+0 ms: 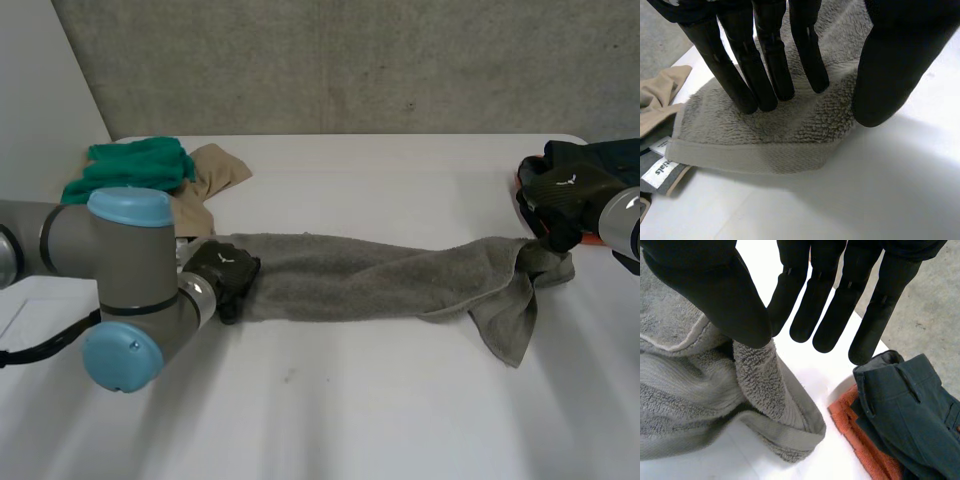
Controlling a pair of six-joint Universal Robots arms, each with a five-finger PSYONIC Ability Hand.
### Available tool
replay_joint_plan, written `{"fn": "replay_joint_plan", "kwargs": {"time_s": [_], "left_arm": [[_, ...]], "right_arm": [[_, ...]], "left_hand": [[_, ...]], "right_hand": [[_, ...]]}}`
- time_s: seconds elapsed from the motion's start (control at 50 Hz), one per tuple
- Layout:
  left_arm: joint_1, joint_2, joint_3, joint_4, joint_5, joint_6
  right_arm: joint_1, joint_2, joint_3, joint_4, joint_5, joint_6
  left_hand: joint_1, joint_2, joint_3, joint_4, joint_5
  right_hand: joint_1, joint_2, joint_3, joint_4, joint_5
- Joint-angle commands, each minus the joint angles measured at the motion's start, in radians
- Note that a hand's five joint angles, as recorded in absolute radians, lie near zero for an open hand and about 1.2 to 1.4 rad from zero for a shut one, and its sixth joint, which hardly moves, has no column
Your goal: Fold the laundry.
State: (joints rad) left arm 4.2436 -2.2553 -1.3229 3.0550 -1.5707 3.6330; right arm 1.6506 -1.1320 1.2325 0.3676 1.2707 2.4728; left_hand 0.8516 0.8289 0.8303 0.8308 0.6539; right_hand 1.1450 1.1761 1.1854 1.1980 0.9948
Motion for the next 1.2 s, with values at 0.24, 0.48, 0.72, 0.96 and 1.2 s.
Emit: {"fn": "replay_joint_plan", "kwargs": {"time_s": [0.24,0.48,0.72,0.96,1.2], "left_arm": [[-0.014,0.187,-0.012,-0.024,-0.014,-0.023],[0.001,0.329,0.189,-0.008,0.008,-0.177],[0.03,-0.243,0.7,-0.104,-0.097,-0.043],[0.021,-0.206,0.656,-0.124,-0.134,-0.03],[-0.103,0.171,-0.024,-0.033,-0.014,-0.054]], "right_arm": [[-0.034,-0.06,0.044,0.016,-0.022,0.002],[-0.009,-0.057,0.03,0.018,-0.051,0.009],[0.109,0.086,-0.037,-0.116,0.088,0.114],[0.186,0.129,-0.001,-0.142,0.202,0.112],[0.147,0.055,0.085,-0.157,0.148,0.11]], "left_hand": [[0.545,0.567,0.566,0.565,0.568],[0.545,0.567,0.566,0.565,0.568],[0.545,0.567,0.566,0.565,0.568],[-0.677,-0.654,-0.656,-0.656,-0.654],[-0.213,-0.19,-0.191,-0.192,-0.189]], "right_hand": [[0.251,0.22,0.211,0.198,0.227],[0.251,0.22,0.211,0.198,0.227],[0.251,0.22,0.211,0.198,0.227],[0.251,0.22,0.211,0.198,0.227],[0.251,0.22,0.211,0.198,0.227]]}}
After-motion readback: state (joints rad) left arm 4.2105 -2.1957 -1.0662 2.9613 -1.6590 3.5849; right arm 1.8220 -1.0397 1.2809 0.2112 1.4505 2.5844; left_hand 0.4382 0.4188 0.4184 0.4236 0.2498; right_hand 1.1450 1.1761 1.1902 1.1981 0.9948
